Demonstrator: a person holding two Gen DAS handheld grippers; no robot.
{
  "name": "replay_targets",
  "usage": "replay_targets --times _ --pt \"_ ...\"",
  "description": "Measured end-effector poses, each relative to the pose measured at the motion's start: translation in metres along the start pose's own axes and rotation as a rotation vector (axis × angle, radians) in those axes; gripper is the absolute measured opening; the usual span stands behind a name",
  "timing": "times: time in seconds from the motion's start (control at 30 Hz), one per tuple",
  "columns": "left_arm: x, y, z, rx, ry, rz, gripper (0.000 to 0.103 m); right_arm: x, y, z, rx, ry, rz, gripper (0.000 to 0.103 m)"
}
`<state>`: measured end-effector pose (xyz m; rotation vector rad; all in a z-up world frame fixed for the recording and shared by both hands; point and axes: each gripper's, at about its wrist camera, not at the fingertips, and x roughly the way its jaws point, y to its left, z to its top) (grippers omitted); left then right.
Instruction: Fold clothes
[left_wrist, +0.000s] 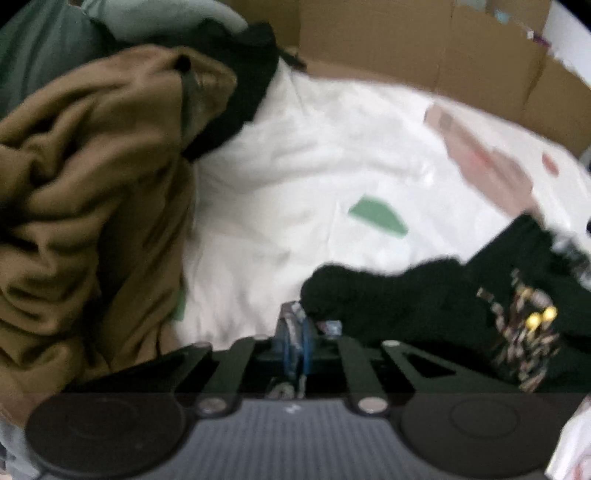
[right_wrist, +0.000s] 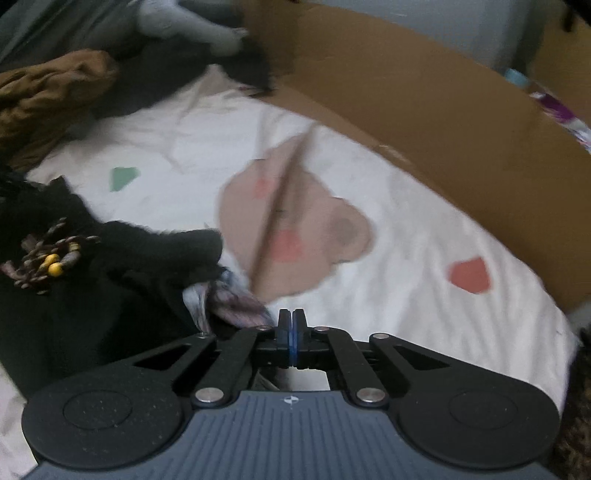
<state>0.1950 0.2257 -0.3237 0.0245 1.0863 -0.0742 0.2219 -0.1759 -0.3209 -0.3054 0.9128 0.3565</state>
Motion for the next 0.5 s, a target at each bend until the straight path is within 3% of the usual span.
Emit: replay_targets --times 0.13,0.33,0.5 --pt "-0.004 -0.001 0.006 -0.007 -0.005 -0.002 0.007 0.006 -0.019 -0.004 0.121 0.011 0.061 0.000" --pt "-0.001 0.003 -0.004 -0.003 0.057 -0.014 0.008 0.020 -0.036 -0.004 0.251 0.007 0.151 0.002" --pt "-0.018 0.016 -0.002 -0.075 -0.012 -0.025 0.030 0.037 -0.026 0.007 0.207 0.016 0.176 0.009"
